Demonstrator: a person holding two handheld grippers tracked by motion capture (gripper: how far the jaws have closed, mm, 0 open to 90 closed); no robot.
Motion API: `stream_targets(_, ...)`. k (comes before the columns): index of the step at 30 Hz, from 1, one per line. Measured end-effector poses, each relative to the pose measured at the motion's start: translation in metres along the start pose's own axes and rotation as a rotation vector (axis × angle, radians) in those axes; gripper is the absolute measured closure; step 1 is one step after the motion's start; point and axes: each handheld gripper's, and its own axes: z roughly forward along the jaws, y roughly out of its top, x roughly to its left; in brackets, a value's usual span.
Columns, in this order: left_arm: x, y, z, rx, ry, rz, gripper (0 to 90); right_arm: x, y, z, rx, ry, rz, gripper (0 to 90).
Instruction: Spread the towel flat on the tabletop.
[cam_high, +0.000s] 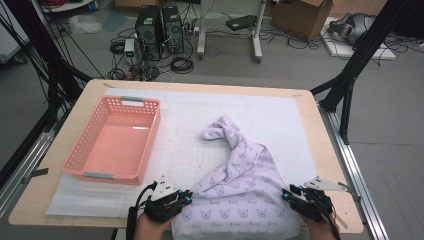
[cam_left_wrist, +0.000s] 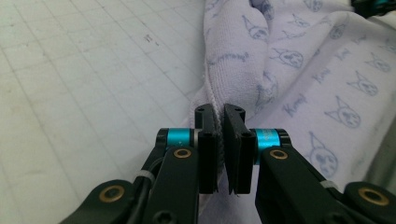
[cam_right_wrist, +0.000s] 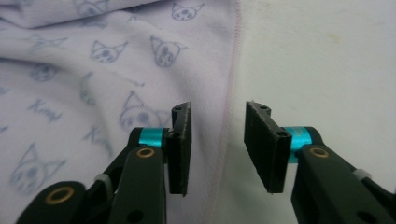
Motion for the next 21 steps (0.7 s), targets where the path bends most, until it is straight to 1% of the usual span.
stream_targets(1, 0.0, -0.002, -0.002, -0.002, -0.005, -0.002, 84.1, 0.001, 0.002, 0.002, -0.009, -0.004, -0.019, 75.0)
stream_targets(2, 0.0, -0.003, -0.005, -0.002, -0.001, -0.001, 84.1, 0.0, 0.003, 0.003, -0.006, 0.021, -0.014, 84.9)
stream_targets(3, 0.0, -0.004, -0.007, -0.004, 0.001, 0.0, 84.5, 0.001, 0.003, 0.002, 0.0, 0.033, -0.013, 85.5)
stream_targets(4, 0.0, -0.005, -0.009, -0.006, 0.007, -0.002, 86.2, 0.002, 0.002, 0.001, 0.003, 0.035, -0.02, 86.2)
stream_targets(6, 0.002, -0.008, -0.013, -0.009, 0.01, -0.014, 86.7, 0.0, -0.002, -0.007, 0.015, 0.026, -0.036, 86.7)
stream_targets(7, 0.003, -0.009, -0.014, -0.011, 0.014, -0.018, 86.7, -0.002, -0.006, -0.012, 0.019, 0.02, -0.036, 86.6)
stream_targets(10, 0.002, -0.009, -0.017, -0.019, 0.011, -0.016, 86.7, -0.007, -0.024, -0.03, 0.012, 0.037, 0.003, 86.6)
stream_targets(12, -0.001, -0.007, -0.016, -0.033, 0.008, -0.009, 86.4, -0.007, -0.029, -0.039, 0.027, 0.035, -0.008, 86.4)
stream_targets(14, -0.002, -0.005, -0.016, -0.046, 0.009, -0.003, 83.9, -0.004, -0.031, -0.045, 0.03, 0.029, -0.034, 83.5)
stream_targets(16, 0.0, -0.005, -0.017, -0.057, 0.004, -0.014, 75.9, -0.003, -0.033, -0.048, 0.005, 0.006, -0.038, 69.6)
stream_targets(18, 0.003, -0.004, -0.017, -0.075, -0.003, -0.028, 68.7, -0.006, -0.032, -0.05, -0.035, 0.014, -0.031, 63.5)
stream_targets(20, 0.007, -0.003, -0.018, -0.093, -0.012, -0.04, 63.9, -0.007, -0.031, -0.052, -0.062, 0.025, -0.02, 61.9)
stream_targets(21, 0.008, -0.002, -0.018, -0.105, -0.017, -0.047, 61.0, -0.008, -0.031, -0.052, -0.076, 0.032, -0.022, 61.3)
